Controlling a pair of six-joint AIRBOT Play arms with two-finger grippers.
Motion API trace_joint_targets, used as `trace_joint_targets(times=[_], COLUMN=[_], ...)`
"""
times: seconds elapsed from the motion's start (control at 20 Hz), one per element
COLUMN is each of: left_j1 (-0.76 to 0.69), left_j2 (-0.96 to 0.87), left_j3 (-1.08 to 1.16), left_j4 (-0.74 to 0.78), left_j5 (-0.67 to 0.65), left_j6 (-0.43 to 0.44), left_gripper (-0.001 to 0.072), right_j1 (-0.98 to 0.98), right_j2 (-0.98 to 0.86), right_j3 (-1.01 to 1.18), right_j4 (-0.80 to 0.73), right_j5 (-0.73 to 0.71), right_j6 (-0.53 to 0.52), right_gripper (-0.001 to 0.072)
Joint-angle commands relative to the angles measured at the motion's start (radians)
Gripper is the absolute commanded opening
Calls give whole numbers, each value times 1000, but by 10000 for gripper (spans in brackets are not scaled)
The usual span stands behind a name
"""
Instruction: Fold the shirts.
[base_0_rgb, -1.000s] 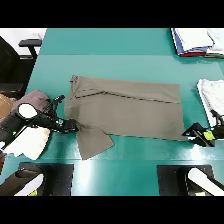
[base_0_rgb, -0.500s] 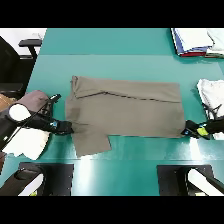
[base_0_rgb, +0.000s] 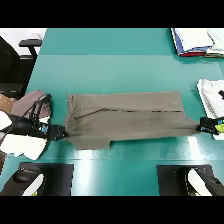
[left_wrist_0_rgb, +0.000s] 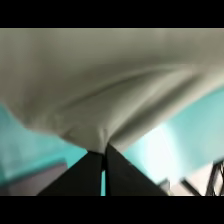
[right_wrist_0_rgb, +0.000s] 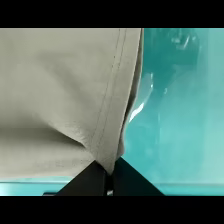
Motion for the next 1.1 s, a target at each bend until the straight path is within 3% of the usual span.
trace_joint_targets(times=[0.0, 0.2, 0.45, 0.5, 0.55, 0.6, 0.75, 0.85, 0.9, 0.95, 1.0, 1.05], left_j1=[1, 2, 2, 2, 2, 2, 2, 2, 2, -1, -8, -18], left_j2=[-123, -386, -600, -613, -615, -613, -612, -612, -612, -613, -613, -613], left_j3=[111, 310, 415, 417, 417, 420, 469, 492, 492, 491, 491, 491], left_j4=[40, 129, 124, 119, 117, 118, 110, 71, 47, 26, 8, -24], left_j5=[158, 282, 475, 477, 474, 471, 407, 366, 366, 372, 387, 402], left_j6=[65, 106, 99, 99, 87, 74, 74, 75, 77, 92, 109, 108], left_gripper=[19, 21, 27, 264, 482, 500, 497, 495, 322, 88, 23, 22], right_j1=[87, 151, 153, 153, 150, 142, 82, 10, -25, -62, -99, -122], right_j2=[-132, -377, -612, -640, -664, -680, -692, -691, -691, -692, -694, -702], right_j3=[113, 311, 529, 560, 587, 612, 632, 595, 569, 534, 496, 468], right_j4=[-10, 6, 150, 167, 190, 219, 260, 262, 266, 280, 289, 309], right_j5=[-80, -172, -187, -179, -174, -166, -123, -89, -84, -87, -97, -102], right_j6=[10, 55, 53, 52, 39, 9, -110, -129, -142, -158, -166, -172], right_gripper=[15, 15, 20, 108, 302, 392, 524, 565, 591, 592, 593, 592])
